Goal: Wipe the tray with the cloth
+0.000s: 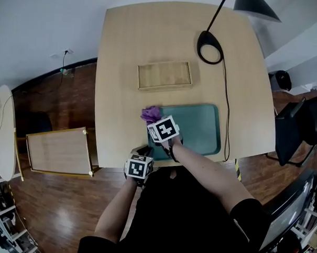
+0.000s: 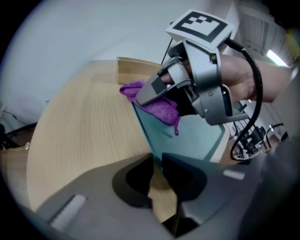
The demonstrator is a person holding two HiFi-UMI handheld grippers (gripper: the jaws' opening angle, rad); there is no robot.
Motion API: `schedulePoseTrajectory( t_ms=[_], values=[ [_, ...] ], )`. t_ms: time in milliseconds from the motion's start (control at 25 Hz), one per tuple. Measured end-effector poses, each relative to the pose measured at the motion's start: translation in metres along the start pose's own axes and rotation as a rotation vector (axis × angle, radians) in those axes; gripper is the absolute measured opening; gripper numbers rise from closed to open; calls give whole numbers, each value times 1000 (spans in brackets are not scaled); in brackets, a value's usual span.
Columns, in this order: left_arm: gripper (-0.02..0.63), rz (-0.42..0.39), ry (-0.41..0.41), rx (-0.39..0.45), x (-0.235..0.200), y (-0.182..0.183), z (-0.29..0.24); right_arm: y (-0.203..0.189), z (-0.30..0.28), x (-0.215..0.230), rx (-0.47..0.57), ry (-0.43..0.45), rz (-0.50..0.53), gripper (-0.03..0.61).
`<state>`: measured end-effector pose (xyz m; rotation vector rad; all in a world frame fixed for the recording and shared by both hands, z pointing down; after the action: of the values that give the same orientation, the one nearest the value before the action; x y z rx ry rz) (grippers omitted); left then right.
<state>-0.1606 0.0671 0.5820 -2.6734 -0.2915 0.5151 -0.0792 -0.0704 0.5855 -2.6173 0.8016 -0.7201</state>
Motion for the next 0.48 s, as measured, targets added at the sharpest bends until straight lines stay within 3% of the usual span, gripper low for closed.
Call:
schedulePoseTrajectory(
  t_ms=[240, 480],
  values=[
    [84, 12, 6, 14, -1, 1, 2, 3, -2, 8, -14, 110, -32, 49],
    [81, 28, 28, 8, -2, -2, -1, -15, 42, 58, 71, -8, -120, 49]
  ],
)
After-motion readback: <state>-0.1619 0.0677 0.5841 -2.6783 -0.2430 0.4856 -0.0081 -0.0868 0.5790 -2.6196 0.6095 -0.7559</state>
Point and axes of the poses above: the fingertips, and each gripper's own axes: z backward along the fingers, x to its right, y out of its top, the point moved 10 cm from there along z, backward along the fingers, and after that the axes turned 1 degree about -y, right-handed, at the moved point
